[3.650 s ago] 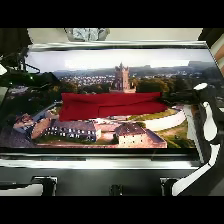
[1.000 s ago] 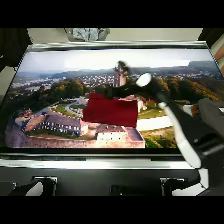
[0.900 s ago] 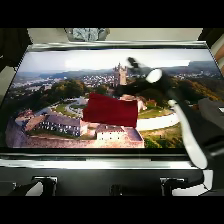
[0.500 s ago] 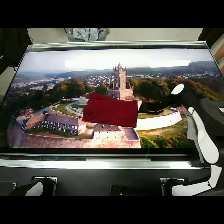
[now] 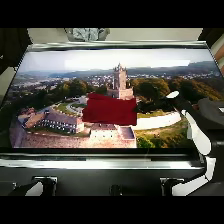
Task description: Fold the shirts.
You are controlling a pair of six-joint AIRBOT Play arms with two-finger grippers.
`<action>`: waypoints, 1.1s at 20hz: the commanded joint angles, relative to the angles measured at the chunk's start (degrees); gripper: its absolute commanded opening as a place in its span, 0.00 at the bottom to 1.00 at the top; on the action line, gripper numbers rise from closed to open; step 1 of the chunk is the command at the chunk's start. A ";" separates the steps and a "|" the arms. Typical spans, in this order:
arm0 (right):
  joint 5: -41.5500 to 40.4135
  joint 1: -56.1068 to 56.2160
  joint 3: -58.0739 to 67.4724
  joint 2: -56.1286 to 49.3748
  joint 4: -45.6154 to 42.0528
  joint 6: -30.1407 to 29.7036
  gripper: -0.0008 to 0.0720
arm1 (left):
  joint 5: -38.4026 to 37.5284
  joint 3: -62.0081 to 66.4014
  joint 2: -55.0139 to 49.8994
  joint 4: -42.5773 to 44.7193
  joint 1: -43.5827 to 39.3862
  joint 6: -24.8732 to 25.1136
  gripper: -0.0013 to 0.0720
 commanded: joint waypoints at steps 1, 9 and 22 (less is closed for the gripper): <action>4.57 -0.87 6.93 2.23 0.17 -5.25 0.07 | 0.00 -0.04 -0.37 0.02 0.04 -0.02 0.06; 20.31 -18.45 34.69 11.23 -19.65 14.60 0.07 | 0.79 -5.16 -3.26 0.04 -3.10 3.26 0.06; 24.94 -53.16 42.64 23.23 -15.12 29.62 0.07 | 0.92 -8.57 -3.15 0.02 -4.48 6.27 0.06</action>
